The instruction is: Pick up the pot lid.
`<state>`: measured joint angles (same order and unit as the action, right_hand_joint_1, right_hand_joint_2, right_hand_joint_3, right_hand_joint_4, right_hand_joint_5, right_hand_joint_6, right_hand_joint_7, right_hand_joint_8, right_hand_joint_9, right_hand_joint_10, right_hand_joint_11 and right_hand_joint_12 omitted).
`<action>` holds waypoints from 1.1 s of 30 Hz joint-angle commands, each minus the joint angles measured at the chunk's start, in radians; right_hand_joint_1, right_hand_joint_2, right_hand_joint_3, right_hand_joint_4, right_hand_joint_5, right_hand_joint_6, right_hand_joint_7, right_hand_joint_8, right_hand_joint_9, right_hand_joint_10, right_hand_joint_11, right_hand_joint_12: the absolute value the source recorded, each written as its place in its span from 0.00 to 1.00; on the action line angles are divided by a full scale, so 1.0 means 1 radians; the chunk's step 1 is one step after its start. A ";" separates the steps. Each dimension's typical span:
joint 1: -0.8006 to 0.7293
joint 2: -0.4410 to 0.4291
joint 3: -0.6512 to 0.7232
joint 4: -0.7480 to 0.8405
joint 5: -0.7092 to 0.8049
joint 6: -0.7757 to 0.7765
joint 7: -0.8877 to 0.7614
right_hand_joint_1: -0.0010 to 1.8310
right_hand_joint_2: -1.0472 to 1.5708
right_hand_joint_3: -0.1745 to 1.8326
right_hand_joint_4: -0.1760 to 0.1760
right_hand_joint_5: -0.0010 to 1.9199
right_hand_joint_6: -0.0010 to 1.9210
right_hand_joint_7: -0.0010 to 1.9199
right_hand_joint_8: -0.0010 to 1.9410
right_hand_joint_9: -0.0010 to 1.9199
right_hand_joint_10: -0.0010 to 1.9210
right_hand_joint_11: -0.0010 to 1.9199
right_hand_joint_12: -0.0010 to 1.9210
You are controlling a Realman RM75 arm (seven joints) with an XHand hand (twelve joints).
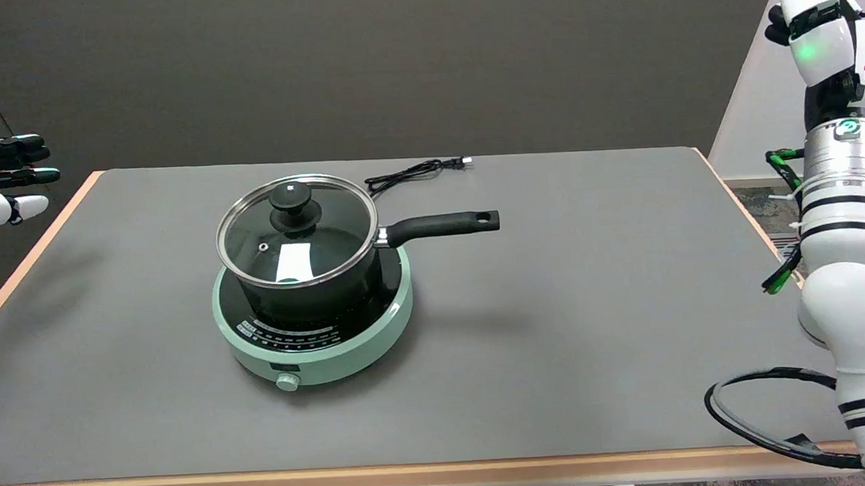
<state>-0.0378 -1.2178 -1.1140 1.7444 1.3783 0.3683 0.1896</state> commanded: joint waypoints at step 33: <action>0.539 0.008 -0.372 -0.209 -0.177 -0.475 -0.184 0.34 0.60 0.51 0.83 0.28 0.13 0.32 0.10 0.32 0.21 0.23 0.56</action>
<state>0.1896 -1.0872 -1.3195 1.6932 1.2291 0.0896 0.2287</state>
